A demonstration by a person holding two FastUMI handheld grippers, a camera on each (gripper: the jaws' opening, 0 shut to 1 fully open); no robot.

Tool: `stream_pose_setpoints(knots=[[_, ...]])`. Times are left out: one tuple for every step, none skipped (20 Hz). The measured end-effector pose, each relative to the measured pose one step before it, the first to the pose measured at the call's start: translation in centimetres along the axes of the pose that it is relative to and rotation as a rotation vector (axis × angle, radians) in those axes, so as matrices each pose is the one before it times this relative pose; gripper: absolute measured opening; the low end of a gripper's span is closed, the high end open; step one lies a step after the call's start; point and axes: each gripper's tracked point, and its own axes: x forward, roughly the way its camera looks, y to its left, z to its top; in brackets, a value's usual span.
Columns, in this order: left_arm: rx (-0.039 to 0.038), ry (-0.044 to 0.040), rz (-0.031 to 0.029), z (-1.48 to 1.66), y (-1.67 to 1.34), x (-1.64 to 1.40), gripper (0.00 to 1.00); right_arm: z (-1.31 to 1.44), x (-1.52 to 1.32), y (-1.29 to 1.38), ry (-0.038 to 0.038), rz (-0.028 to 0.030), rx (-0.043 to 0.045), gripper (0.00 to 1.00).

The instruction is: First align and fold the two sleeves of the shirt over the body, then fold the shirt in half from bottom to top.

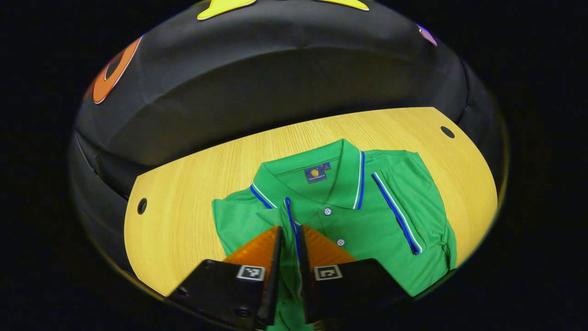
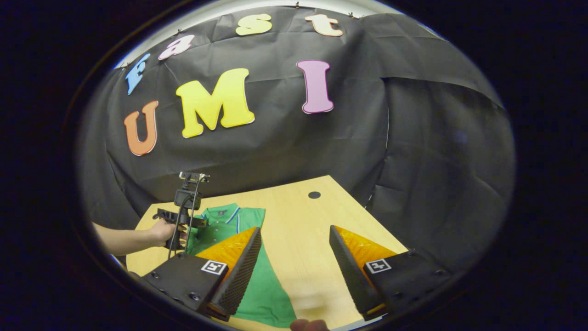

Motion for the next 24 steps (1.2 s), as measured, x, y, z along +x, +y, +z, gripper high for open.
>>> stream_pose_setpoints(knots=[[-0.00998, -0.01237, -0.00705, 0.416, -0.013, -0.421, 0.35, 0.221, -0.008, 0.157, -0.00421, 0.00518, -0.0052, 0.93], [-0.00451, -0.01524, 0.0015, 0.365, 0.123, -0.517, 0.57, 0.238, 0.039, 0.168, -0.00557, 0.00509, -0.00673, 0.94], [0.00177, -0.01856, 0.00596, 0.551, 0.308, -0.701, 0.78, 0.384, -0.212, 0.193, -0.00611, 0.00664, -0.00423, 0.93], [0.00994, -0.01901, 0.00679, 0.769, 0.445, -0.615, 1.0, 0.502, -0.255, 0.367, -0.012, 0.01018, -0.00197, 0.93], [0.01367, -0.02229, 0.00579, 0.789, 0.367, -0.731, 1.0, 0.636, -0.2, 0.322, -0.01054, 0.01124, -0.0055, 0.91], [0.01298, -0.02612, 0.00931, 0.999, 0.515, -0.83, 1.0, 0.737, 0.137, 0.373, -0.01274, 0.00927, -0.00843, 0.9], [0.0093, -0.02671, 0.00771, 1.118, 0.663, -0.827, 1.0, 0.856, 0.122, 0.457, -0.01415, 0.00896, -0.00728, 0.94], [-0.00812, -0.02222, 0.00317, 1.168, 0.527, -0.799, 0.99, 0.837, 0.274, 0.534, -0.01667, 0.00953, -0.00324, 0.93], [-0.02183, -0.01523, -0.0045, 1.081, 0.386, -0.858, 0.99, 0.729, -0.046, 0.503, -0.01533, 0.01086, 0.00113, 0.93], [-0.01807, -0.02125, 0.00185, 1.224, 0.513, -0.792, 0.99, 0.557, -0.104, 0.425, -0.01468, 0.01092, 0.00186, 0.93], [-0.0034, -0.02367, 0.00977, 1.173, 0.819, -0.829, 0.99, 0.483, -0.188, 0.426, -0.01343, 0.00862, -0.00144, 0.93], [0.00609, -0.0241, 0.00884, 1.349, 0.924, -0.68, 0.99, 0.246, -0.079, 0.292, -0.01123, 0.00739, -0.00125, 0.93], [0.01153, -0.0224, 0.0102, 0.956, 0.569, -0.489, 0.99, 0.159, -0.13, 0.373, -0.00507, 0.00908, 0.00214, 0.9], [0.01276, -0.01518, 0.01009, 0.974, 0.92, -0.662, 0.99, -0.005, -0.047, 0.333, -0.00356, 0.0091, 0.00617, 0.93], [0.0123, -0.01852, 0.01374, 1.254, 1.09, -0.656, 0.99, 0.114, -0.086, 0.324, -0.00267, 0.00873, 0.00589, 0.93], [0.00165, -0.01916, 0.01228, 1.149, 0.873, -0.422, 0.99, 0.125, 0.04, 0.275, -0.00329, 0.00823, 0.00436, 0.93], [-0.00526, -0.02677, 0.00901, 1.37, 0.845, -0.583, 0.99, 0.217, 0.058, 0.319, -0.00326, 0.00854, 0.0025, 0.91], [-0.00685, -0.03039, 0.01109, 1.539, 0.923, -0.522, 0.98, 0.292, 0.17, 0.311, -0.00642, 0.00966, 0.00153, 0.91], [-0.00317, -0.02905, 0.00961, 1.55, 0.936, -0.662, 0.99, 0.396, 0.158, 0.338, -0.00631, 0.00798, -0.00189, 0.94], [-0.005, -0.02639, 0.00855, 1.221, 0.779, -0.672, 0.98, 0.298, 0.203, 0.281, -0.00687, 0.00906, -0.00271, 0.94], [-0.00423, -0.03247, 0.00462, 1.039, 0.505, -0.574, 0.98, 0.31, 0.199, 0.295, -0.0043, 0.0089, -0.00326, 0.94], [-0.00254, -0.02564, 0.00279, 0.605, 0.281, -0.807, 0.98, 0.265, 0.2, 0.32, -0.00445, 0.00874, -0.00494, 0.94], [-0.01743, -0.01335, -0.0078, 0.422, 0.267, -0.902, 0.99, 0.11, 0.285, 0.298, 0.00021, 0.00645, -0.00684, 0.94], [-0.03973, -0.0059, -0.01008, -0.08, 0.038, -0.884, 0.99, -0.257, 0.284, 0.219, 0.00356, 0.00664, -0.00538, 0.94]])
